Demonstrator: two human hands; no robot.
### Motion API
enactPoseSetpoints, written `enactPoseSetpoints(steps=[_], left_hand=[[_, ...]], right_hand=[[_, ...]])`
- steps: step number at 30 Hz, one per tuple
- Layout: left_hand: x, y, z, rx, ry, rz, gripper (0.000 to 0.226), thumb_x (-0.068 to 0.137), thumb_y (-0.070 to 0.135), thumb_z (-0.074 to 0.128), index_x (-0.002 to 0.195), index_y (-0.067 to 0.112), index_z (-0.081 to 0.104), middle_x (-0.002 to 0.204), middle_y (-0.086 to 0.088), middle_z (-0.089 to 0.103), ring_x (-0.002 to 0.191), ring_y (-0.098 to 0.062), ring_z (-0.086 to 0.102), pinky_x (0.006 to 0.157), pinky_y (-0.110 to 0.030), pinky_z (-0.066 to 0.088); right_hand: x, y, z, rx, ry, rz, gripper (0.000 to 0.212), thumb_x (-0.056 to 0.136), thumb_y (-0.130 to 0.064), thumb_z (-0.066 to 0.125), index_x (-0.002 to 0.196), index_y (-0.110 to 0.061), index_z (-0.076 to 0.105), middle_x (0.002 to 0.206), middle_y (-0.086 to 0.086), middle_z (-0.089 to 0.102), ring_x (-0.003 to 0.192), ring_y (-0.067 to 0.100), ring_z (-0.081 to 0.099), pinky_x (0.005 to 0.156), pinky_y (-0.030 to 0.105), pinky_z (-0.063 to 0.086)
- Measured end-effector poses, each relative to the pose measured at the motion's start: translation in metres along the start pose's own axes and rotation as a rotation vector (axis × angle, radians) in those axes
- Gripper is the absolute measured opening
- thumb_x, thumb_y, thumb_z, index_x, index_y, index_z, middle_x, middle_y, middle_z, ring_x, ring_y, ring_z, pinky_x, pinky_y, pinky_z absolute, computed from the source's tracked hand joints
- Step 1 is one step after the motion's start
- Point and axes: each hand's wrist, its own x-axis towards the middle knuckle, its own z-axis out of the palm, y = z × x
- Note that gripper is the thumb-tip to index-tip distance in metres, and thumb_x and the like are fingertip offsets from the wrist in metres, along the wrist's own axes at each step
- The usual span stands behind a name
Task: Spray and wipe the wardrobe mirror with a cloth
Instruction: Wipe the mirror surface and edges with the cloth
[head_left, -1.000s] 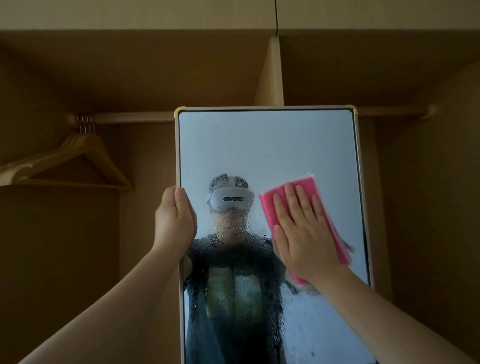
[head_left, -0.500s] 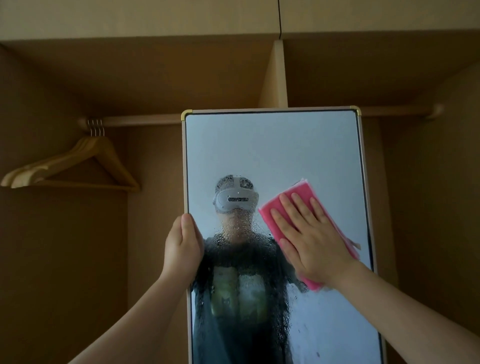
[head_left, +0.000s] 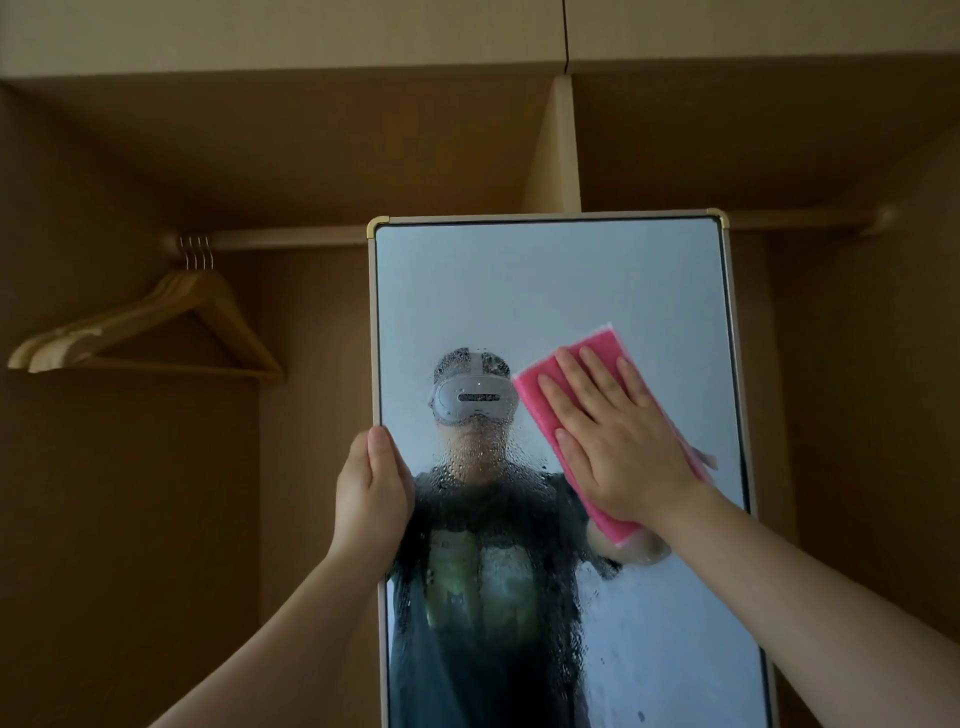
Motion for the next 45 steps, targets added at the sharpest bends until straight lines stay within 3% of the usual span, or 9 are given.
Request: enactPoseSetpoints(steps=[7,11,22,29,37,45], left_hand=[[-0.001,0.000,0.001,-0.008,-0.008,0.009,0.049,0.098,0.043,0.021,0.075,0.007,0.047,0.056,-0.011,0.050,0.041,-0.015,0.044,0.039,-0.024,0.038],[-0.002,0.001,0.001,0.013,0.014,0.019,0.045,0.100,0.040,0.023,0.073,0.013,0.046,0.054,-0.006,0.050,0.038,-0.009,0.044,0.037,-0.017,0.038],[-0.002,-0.001,0.002,0.036,0.031,0.056,0.045,0.101,0.037,0.024,0.073,0.010,0.047,0.052,-0.004,0.050,0.039,-0.007,0.045,0.039,-0.016,0.038],[-0.004,0.000,0.002,0.074,0.080,0.131,0.039,0.102,0.032,0.026,0.070,0.017,0.043,0.052,0.001,0.048,0.040,-0.001,0.045,0.039,-0.011,0.036],[-0.003,-0.003,0.001,0.077,0.046,0.111,0.041,0.097,0.046,0.021,0.073,0.020,0.043,0.053,-0.003,0.050,0.040,-0.010,0.045,0.041,-0.025,0.041],[-0.004,-0.001,0.001,0.105,0.094,0.133,0.038,0.102,0.034,0.025,0.071,0.021,0.043,0.055,0.001,0.049,0.043,0.001,0.046,0.042,-0.008,0.037]], right_hand=[[0.037,0.008,-0.010,-0.036,-0.023,0.052,0.057,0.099,-0.036,0.027,0.152,-0.014,0.026,0.159,0.011,0.020,0.149,0.029,0.015,0.120,0.051,0.011],[0.069,0.015,-0.016,-0.033,-0.041,0.123,0.058,0.101,-0.039,0.019,0.154,-0.016,0.021,0.162,0.011,0.015,0.149,0.029,0.010,0.120,0.051,0.008],[0.121,0.021,-0.027,-0.016,0.037,0.220,0.058,0.101,-0.038,0.014,0.154,-0.015,0.019,0.162,0.011,0.014,0.149,0.031,0.011,0.121,0.048,0.003],[0.116,0.015,-0.023,-0.004,0.060,0.235,0.059,0.101,-0.038,0.014,0.154,-0.014,0.019,0.161,0.013,0.013,0.149,0.033,0.012,0.121,0.048,0.005],[0.097,-0.004,-0.018,0.003,0.049,0.234,0.059,0.101,-0.037,0.016,0.153,-0.010,0.022,0.160,0.016,0.019,0.147,0.035,0.016,0.120,0.050,0.008],[0.067,-0.029,-0.012,0.031,0.027,0.207,0.059,0.101,-0.037,0.018,0.152,-0.008,0.026,0.158,0.018,0.022,0.147,0.036,0.018,0.120,0.053,0.012]])
